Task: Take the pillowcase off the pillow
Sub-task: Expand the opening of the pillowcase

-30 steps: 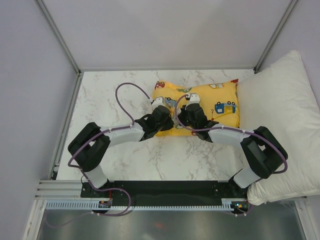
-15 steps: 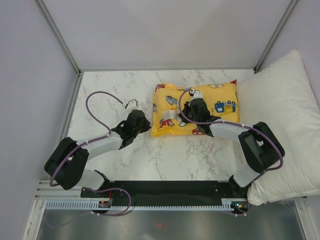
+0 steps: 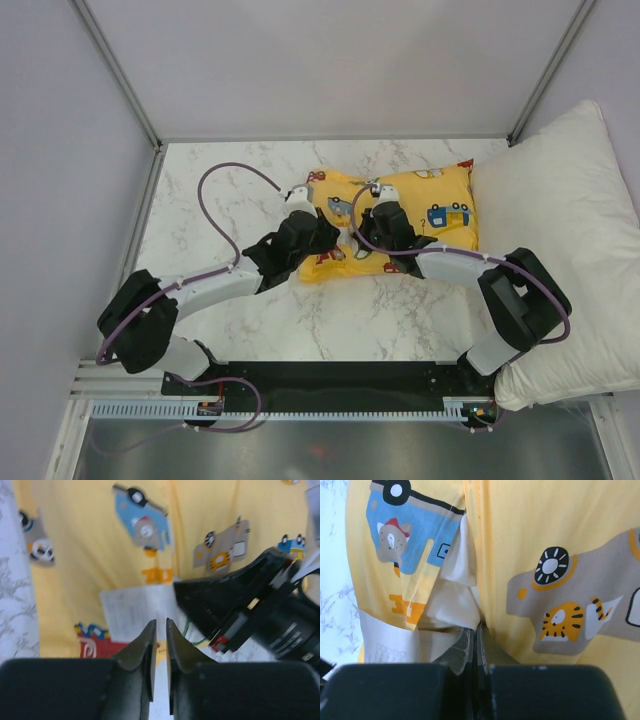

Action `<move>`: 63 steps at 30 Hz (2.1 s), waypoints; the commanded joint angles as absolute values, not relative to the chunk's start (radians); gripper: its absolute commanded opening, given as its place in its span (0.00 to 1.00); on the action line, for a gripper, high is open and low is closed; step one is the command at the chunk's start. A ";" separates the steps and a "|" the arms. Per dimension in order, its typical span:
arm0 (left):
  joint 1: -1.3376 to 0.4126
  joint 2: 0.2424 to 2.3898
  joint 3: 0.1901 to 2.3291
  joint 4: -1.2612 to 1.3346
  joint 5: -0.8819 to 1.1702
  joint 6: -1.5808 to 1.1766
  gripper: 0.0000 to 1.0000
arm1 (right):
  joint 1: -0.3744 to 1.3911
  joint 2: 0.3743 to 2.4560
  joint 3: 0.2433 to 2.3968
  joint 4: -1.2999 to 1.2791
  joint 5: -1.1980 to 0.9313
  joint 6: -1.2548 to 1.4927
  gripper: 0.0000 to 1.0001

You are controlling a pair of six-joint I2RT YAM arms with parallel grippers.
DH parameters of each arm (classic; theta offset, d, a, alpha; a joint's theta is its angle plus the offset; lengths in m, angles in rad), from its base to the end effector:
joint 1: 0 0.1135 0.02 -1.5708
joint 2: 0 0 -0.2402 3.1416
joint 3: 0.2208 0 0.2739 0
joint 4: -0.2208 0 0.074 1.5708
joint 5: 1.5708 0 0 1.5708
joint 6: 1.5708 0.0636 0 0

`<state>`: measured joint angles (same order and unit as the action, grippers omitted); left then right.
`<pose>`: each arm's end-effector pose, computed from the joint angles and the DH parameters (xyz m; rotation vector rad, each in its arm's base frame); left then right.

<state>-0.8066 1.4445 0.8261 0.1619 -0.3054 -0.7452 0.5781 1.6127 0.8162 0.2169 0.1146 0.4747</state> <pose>0.2651 -0.2489 0.1864 -0.1343 2.0668 -0.6731 0.3177 0.1986 0.1292 -0.0452 2.1860 0.4852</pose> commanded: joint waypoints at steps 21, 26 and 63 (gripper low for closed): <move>-0.873 1.787 1.112 -0.259 -0.390 -0.727 0.54 | 0.618 1.563 0.756 -0.008 0.233 0.443 0.00; -0.874 1.847 1.117 -0.288 -0.292 -0.701 0.44 | 0.618 1.585 0.796 -0.014 0.258 0.436 0.00; -0.871 1.568 0.860 -0.103 -0.249 -0.657 0.02 | 0.429 1.664 0.812 -0.087 0.350 0.405 0.00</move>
